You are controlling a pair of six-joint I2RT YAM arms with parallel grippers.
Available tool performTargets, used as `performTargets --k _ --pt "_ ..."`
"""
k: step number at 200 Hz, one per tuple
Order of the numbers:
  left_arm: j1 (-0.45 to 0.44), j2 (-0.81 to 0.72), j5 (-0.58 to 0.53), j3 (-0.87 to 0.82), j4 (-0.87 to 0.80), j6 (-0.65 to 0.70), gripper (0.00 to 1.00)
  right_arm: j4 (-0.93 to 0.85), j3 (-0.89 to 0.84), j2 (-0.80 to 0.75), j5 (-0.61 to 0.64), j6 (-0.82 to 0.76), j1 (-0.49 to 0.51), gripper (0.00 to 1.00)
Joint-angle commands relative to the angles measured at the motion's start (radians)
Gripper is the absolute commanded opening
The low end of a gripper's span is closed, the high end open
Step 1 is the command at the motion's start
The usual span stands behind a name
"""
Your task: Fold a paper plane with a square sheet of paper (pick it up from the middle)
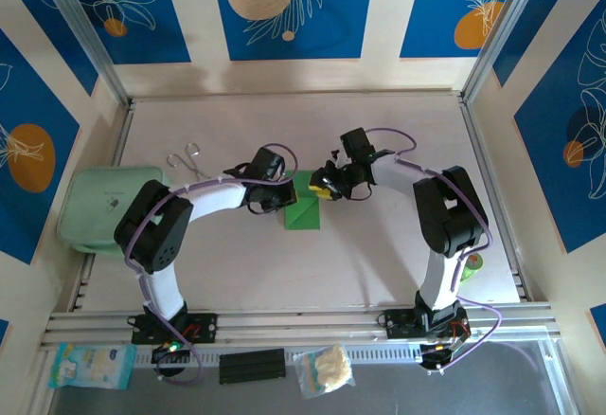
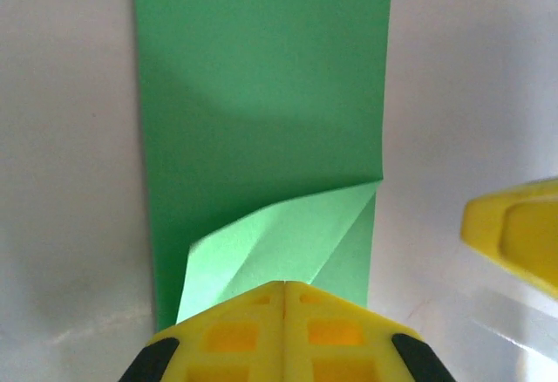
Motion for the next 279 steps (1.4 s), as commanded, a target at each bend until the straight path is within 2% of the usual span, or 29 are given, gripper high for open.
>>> performTargets --k 1,108,137,234,279 --pt "0.01 0.025 -0.045 0.017 -0.023 0.008 0.03 -0.021 -0.016 0.011 0.016 0.055 0.01 0.35" --pt "0.02 0.047 -0.066 0.011 -0.046 -0.019 0.03 -0.044 0.009 0.085 0.039 0.051 0.042 0.4" --pt "0.02 0.047 -0.064 0.007 -0.043 -0.022 0.04 -0.039 0.021 0.102 0.011 0.04 0.049 0.41" --pt "0.022 0.045 -0.067 0.001 -0.046 -0.026 0.04 0.028 0.017 0.115 -0.05 0.029 0.059 0.36" --pt "0.028 0.042 -0.078 -0.016 -0.039 -0.049 0.05 0.136 -0.016 0.101 -0.105 0.0 0.056 0.31"
